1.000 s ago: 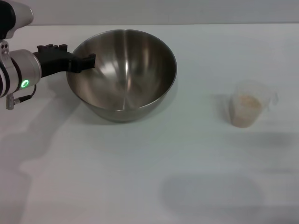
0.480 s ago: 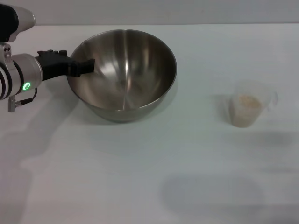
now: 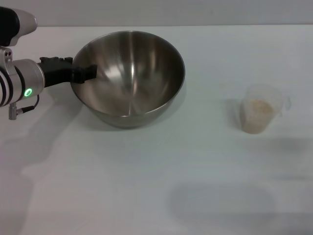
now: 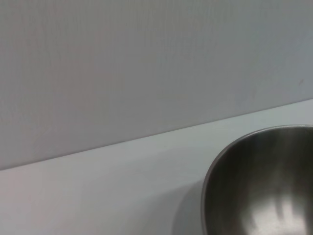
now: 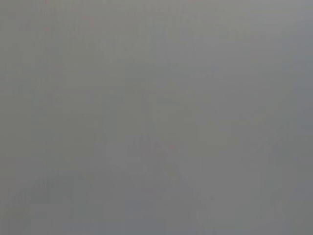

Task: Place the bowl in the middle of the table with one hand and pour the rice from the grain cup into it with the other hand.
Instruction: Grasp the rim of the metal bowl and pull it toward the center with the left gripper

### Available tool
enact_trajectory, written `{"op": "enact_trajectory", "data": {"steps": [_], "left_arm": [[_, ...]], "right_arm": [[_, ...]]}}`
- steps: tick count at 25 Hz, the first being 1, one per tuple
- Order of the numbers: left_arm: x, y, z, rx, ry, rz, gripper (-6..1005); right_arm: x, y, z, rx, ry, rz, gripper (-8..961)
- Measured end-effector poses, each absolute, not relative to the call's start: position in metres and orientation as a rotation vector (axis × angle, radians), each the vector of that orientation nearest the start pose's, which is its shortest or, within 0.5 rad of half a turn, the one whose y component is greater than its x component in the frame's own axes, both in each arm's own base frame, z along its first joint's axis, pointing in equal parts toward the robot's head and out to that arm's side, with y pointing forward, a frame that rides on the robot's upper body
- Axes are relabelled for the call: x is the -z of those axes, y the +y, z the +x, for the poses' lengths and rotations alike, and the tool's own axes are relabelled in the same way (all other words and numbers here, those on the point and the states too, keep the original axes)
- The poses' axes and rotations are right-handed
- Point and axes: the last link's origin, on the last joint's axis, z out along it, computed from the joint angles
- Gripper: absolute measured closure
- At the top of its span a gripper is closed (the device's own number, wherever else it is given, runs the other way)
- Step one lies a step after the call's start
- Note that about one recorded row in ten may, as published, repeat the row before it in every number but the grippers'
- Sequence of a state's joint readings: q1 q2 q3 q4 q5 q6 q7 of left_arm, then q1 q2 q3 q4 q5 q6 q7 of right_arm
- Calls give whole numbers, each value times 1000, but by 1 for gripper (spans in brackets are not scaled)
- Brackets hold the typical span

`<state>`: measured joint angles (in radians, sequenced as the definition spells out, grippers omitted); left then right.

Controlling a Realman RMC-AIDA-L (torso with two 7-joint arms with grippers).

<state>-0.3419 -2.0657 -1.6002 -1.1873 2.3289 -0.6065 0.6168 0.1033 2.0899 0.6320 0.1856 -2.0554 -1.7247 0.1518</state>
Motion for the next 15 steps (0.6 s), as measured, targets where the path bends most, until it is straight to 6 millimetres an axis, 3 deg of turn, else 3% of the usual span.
{"op": "enact_trajectory", "data": {"steps": [8, 10, 15], "left_arm": [[8, 388, -237, 162, -871, -2140, 347], [8, 389, -236, 166, -870, -2139, 587], [5, 390, -235, 178, -871, -2132, 814]], "right_arm": [[-23, 199, 350, -875, 382, -1297, 117], [-23, 199, 350, -875, 381, -1297, 117], [-23, 199, 350, -876, 379, -1302, 118]]}}
